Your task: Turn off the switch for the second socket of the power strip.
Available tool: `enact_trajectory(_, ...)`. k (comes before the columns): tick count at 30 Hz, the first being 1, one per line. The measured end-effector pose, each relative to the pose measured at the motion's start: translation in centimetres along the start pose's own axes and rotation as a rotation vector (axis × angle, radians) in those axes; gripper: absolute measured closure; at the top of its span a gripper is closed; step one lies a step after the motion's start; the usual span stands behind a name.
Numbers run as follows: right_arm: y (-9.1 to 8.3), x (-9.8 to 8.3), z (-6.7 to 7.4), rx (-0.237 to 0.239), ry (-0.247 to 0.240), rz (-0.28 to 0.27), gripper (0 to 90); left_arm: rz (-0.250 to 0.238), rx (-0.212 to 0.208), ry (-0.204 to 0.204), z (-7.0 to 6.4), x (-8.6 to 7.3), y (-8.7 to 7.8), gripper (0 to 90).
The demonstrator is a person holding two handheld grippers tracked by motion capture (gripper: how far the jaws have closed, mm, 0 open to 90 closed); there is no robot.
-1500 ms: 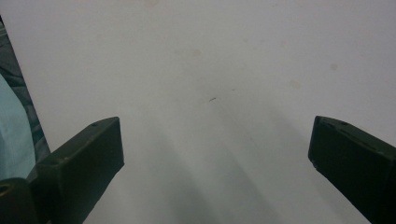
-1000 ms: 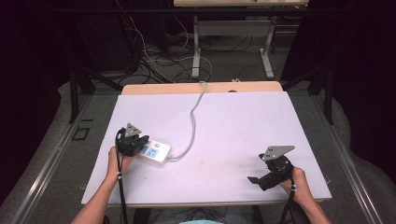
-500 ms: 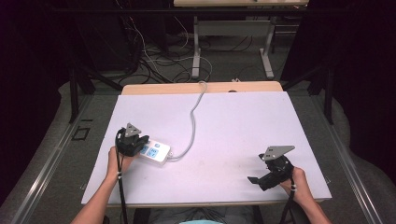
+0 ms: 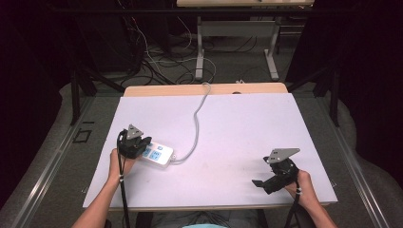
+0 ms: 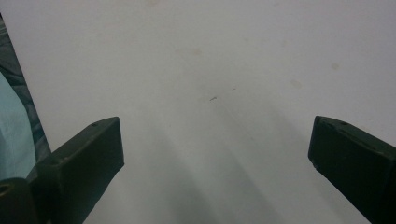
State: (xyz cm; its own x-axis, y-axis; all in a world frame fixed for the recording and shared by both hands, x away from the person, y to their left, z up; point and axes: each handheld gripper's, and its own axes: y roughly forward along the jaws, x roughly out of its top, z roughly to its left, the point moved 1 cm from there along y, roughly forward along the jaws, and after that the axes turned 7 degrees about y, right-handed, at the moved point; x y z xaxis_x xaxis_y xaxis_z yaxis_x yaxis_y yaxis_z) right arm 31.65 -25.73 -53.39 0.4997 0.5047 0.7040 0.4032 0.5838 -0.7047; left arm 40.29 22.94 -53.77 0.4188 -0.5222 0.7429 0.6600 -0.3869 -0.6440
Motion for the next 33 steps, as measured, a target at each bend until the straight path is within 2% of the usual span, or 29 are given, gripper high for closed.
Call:
enact_trajectory(7,0.0,0.0,0.0,-0.002,0.001,0.0,2.9,-0.037,0.001,-0.011,0.0,0.3,-0.3,89.9)
enact_trajectory(9,0.0,0.0,0.0,-0.001,0.0,0.001,2.9,-0.028,0.008,-0.019,0.0,0.4,-0.3,70.9)
enact_trajectory(10,0.0,0.0,0.0,-0.001,0.0,0.001,2.9,-0.011,0.011,-0.022,0.1,0.5,-0.3,70.9)
enact_trajectory(11,0.0,0.0,0.0,-0.001,-0.001,0.001,2.9,-0.011,0.013,-0.03,0.1,0.5,-0.3,64.9)
enact_trajectory(13,0.0,0.0,0.0,-0.001,-0.001,0.0,2.9,-0.007,0.023,-0.04,0.1,0.6,-0.3,42.7)
enact_trajectory(14,0.0,0.0,0.0,0.0,-0.001,0.001,2.9,-0.006,0.023,-0.039,0.1,0.7,-0.3,34.6)
enact_trajectory(17,0.0,0.0,0.0,0.0,0.0,0.0,2.8,-0.006,0.033,-0.047,0.0,0.9,-0.5,18.3)
enact_trajectory(21,0.0,0.0,0.0,0.001,-0.002,0.0,2.9,0.005,0.033,-0.045,0.0,1.0,-0.6,7.2)
enact_trajectory(24,0.0,0.0,0.0,0.0,-0.001,-0.003,2.9,0.012,0.037,-0.04,-0.1,1.0,-0.6,0.0)
enact_trajectory(33,-0.1,0.0,0.0,-0.001,-0.001,-0.002,2.9,0.0,0.036,-0.049,0.1,0.9,-1.0,0.0)
